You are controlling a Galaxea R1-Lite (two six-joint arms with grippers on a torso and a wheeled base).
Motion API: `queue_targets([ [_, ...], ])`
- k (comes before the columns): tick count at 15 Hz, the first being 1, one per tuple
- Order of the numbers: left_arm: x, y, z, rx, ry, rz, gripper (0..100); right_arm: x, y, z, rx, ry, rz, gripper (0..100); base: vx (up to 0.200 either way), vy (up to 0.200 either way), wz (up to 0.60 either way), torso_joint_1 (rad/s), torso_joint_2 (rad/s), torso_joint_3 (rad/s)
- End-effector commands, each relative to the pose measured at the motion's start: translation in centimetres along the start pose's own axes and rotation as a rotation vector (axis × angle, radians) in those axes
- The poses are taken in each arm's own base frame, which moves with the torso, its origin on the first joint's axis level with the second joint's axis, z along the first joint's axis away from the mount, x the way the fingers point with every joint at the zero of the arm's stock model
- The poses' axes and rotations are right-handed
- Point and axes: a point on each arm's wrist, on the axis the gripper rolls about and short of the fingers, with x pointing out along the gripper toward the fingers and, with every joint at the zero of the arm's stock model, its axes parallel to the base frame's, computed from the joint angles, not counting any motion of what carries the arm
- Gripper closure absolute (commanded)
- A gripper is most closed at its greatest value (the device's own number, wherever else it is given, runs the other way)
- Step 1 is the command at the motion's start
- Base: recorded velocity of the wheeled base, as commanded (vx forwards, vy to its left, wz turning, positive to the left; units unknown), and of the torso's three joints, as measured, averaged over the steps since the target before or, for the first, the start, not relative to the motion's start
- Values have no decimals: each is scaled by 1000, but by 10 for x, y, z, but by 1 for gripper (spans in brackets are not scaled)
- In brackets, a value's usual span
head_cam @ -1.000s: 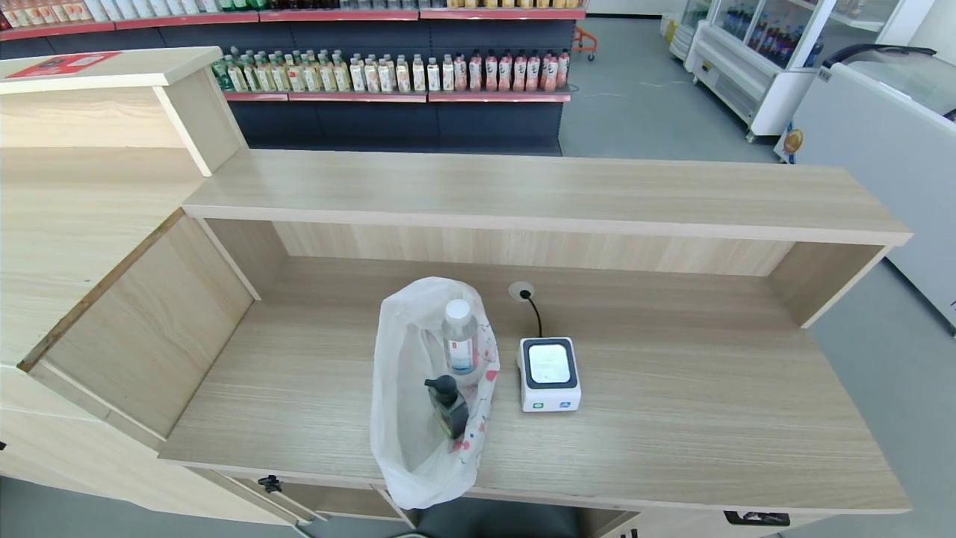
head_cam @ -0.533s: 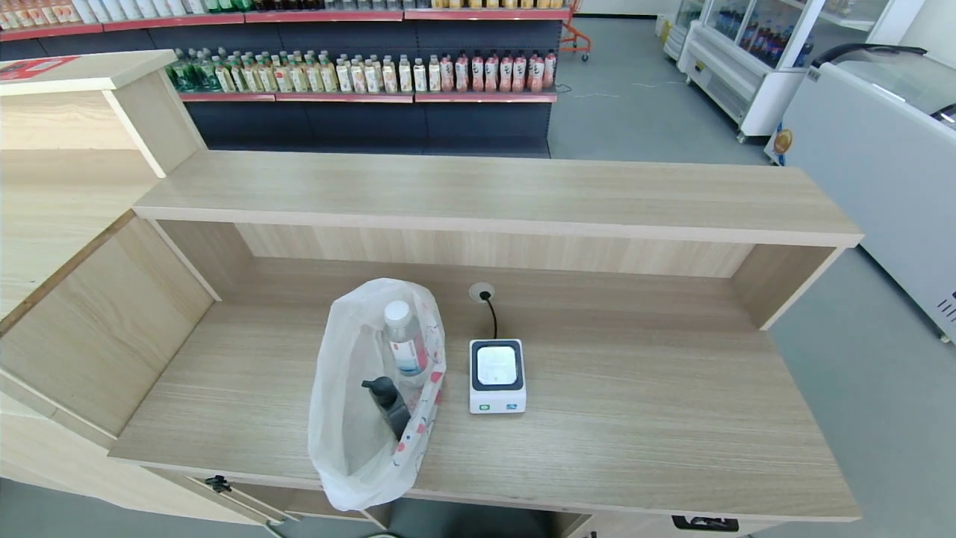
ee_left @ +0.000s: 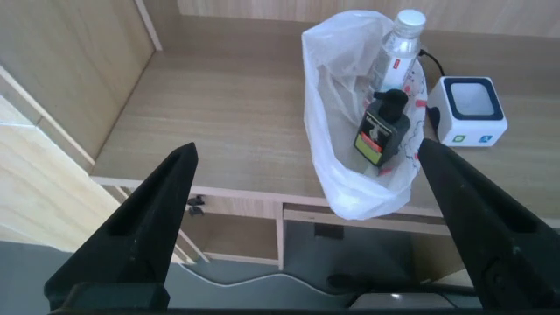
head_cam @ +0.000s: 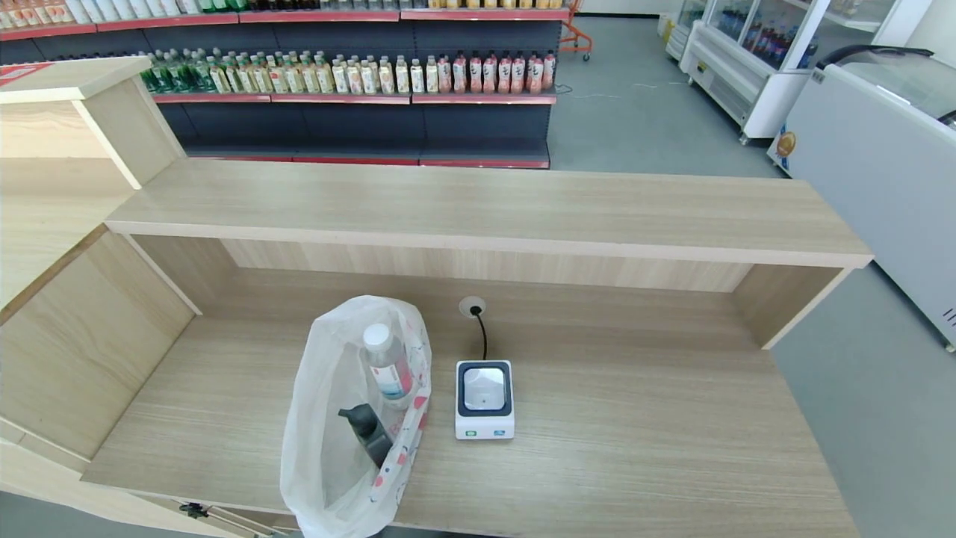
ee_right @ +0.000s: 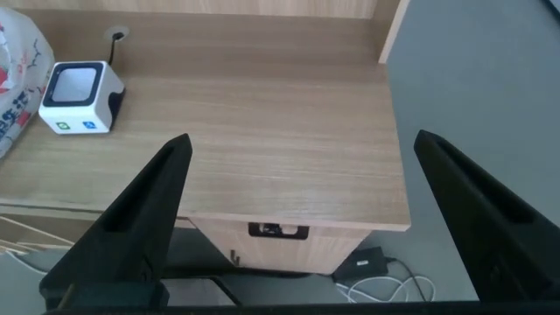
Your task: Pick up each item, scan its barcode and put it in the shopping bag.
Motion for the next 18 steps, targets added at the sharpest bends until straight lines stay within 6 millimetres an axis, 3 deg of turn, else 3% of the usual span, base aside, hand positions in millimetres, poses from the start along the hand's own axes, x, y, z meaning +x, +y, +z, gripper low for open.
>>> queue_targets([
  [1, 0, 0, 0, 0, 0, 2, 0, 0, 0, 0, 0, 2, 3, 0, 0, 0, 0, 0, 0, 0],
  [5, 0, 0, 0, 0, 0, 2, 0, 0, 0, 0, -15, 3, 8, 0, 0, 0, 0, 0, 0, 0],
  [6, 0, 0, 0, 0, 0, 2, 0, 0, 0, 0, -29, 3, 11, 100, 0, 0, 0, 0, 0, 0],
  [18, 0, 0, 0, -1, 0, 3, 0, 0, 0, 0, 25, 4, 4, 100, 0, 0, 0, 0, 0, 0],
])
